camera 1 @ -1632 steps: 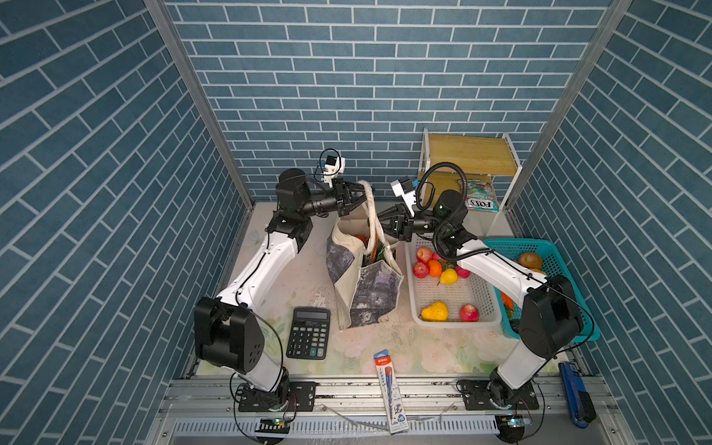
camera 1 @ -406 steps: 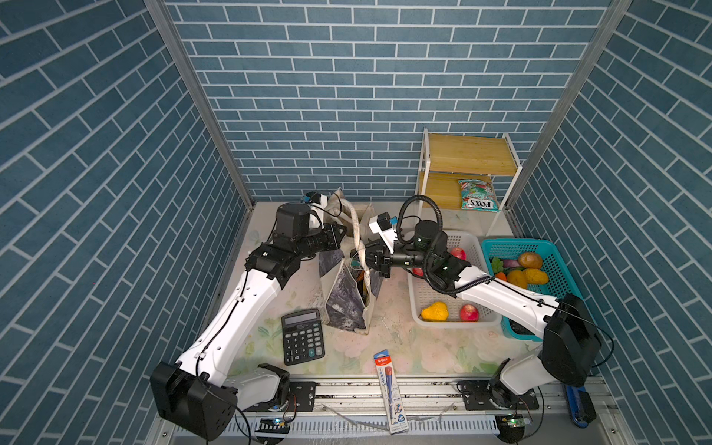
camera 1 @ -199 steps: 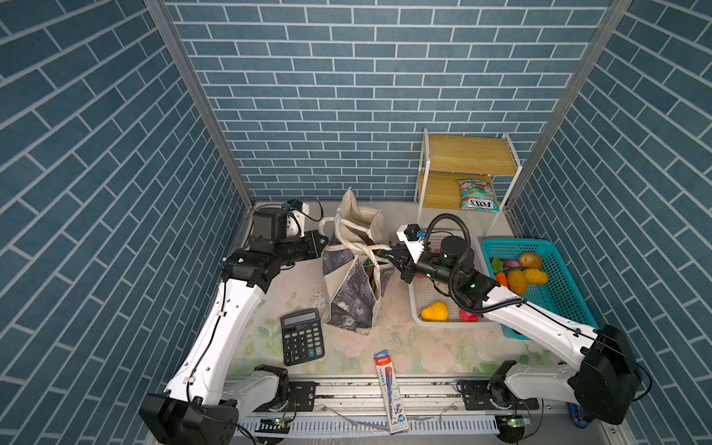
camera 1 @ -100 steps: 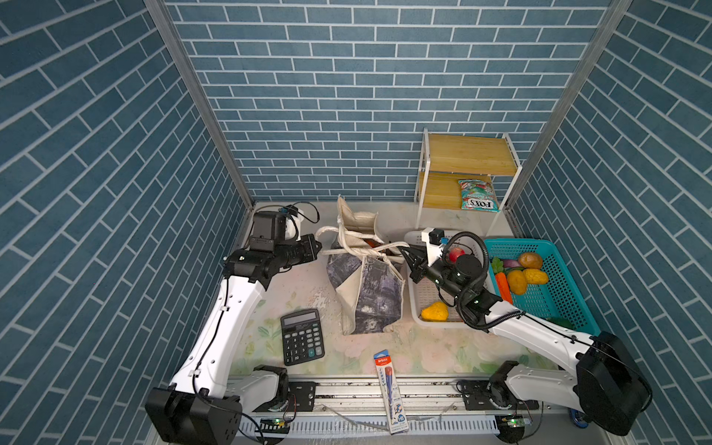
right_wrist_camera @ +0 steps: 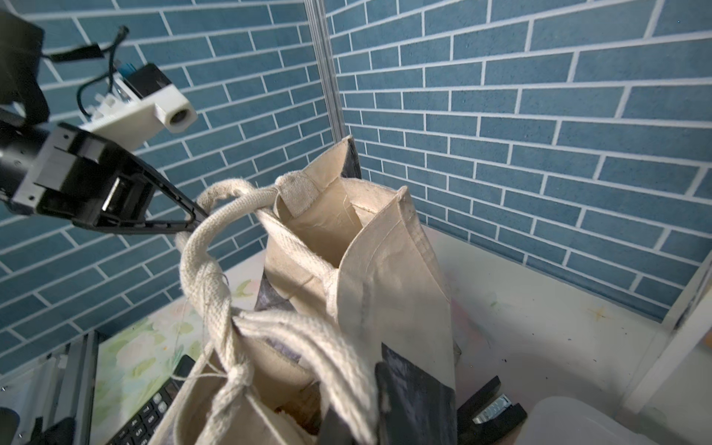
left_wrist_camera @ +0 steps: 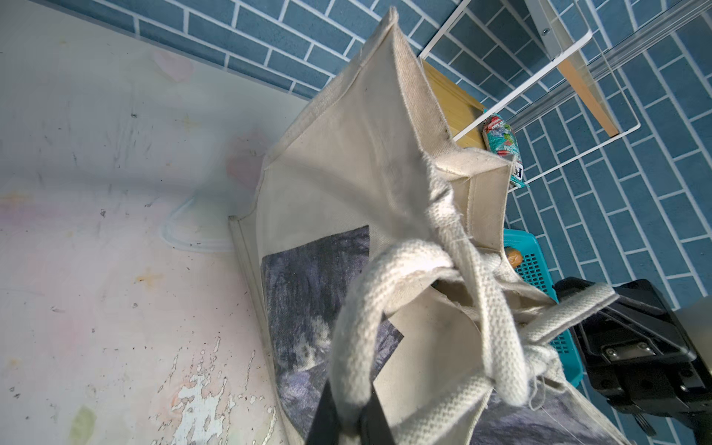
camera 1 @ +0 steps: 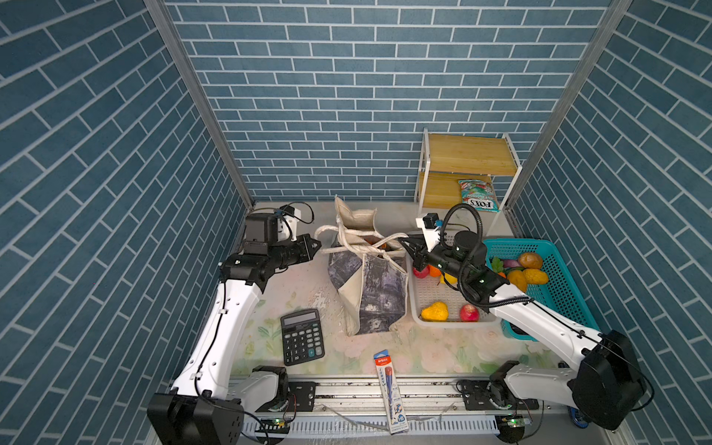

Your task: Place the food into the grocery bag and tie it

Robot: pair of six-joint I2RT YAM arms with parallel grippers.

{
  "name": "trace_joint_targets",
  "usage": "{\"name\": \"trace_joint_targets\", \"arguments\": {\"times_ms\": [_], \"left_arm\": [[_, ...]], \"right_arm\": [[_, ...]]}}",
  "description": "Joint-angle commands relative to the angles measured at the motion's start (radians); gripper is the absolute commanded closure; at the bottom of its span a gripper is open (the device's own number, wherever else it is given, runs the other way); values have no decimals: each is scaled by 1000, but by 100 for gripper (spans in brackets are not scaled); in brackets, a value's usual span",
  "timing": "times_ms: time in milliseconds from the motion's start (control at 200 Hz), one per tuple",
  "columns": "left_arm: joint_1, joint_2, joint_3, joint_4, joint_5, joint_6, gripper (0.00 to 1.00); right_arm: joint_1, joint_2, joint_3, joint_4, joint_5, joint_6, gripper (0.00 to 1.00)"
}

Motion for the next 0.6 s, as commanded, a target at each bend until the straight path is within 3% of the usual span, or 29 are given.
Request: {"name": "trace_joint_targets", "arguments": {"times_ms": [0,345,595], "left_arm": [[12,-1,5,23,-53,25,100],[-3,5,11,39,-24,15,100],[-16,10,16,42,-18,15,100]], "right_arm": [[-6,8,79,-132,81,-212,79],[76,71,226,-336,173,-492,53],[148,157,366,-522,215,-687,49]]}}
